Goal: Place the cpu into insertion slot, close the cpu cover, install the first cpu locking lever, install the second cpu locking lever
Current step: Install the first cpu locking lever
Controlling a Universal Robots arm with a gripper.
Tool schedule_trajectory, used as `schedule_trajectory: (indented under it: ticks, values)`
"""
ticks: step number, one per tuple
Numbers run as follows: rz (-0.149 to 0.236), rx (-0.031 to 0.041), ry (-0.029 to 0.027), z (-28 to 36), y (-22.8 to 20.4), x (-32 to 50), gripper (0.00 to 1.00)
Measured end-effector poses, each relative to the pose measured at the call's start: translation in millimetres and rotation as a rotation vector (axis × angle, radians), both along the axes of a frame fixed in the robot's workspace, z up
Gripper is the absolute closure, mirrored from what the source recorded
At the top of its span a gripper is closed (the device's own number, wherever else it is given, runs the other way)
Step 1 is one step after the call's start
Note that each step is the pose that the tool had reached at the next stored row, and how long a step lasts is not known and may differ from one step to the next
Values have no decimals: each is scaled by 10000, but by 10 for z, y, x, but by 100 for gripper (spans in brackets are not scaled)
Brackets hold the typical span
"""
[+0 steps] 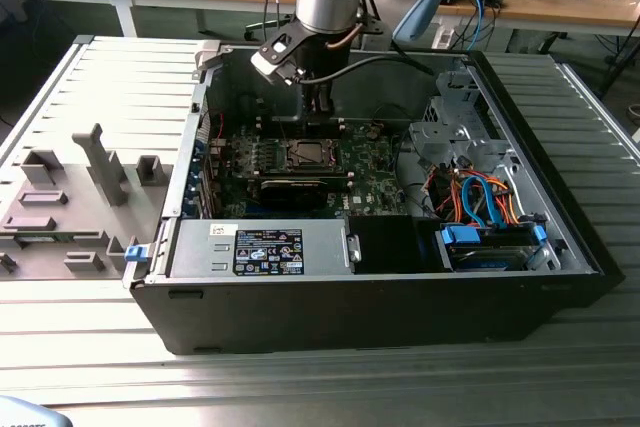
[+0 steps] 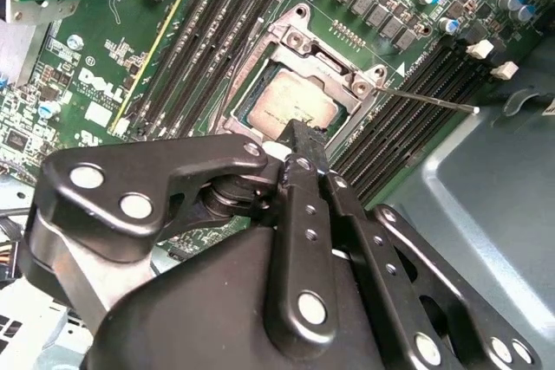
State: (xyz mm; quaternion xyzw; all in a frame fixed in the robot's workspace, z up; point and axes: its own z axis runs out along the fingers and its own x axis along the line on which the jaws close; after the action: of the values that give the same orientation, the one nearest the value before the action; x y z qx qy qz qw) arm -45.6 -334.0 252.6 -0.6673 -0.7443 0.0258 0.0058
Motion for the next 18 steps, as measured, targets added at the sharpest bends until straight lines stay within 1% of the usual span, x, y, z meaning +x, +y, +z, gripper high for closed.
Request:
schedule_trajectory:
  ticks: [6, 12, 18]
  values:
    - [678, 0, 0, 0, 0, 0, 89]
    - [923, 0, 0, 0, 0, 0, 89]
    - [1072, 0, 0, 0, 0, 0, 89]
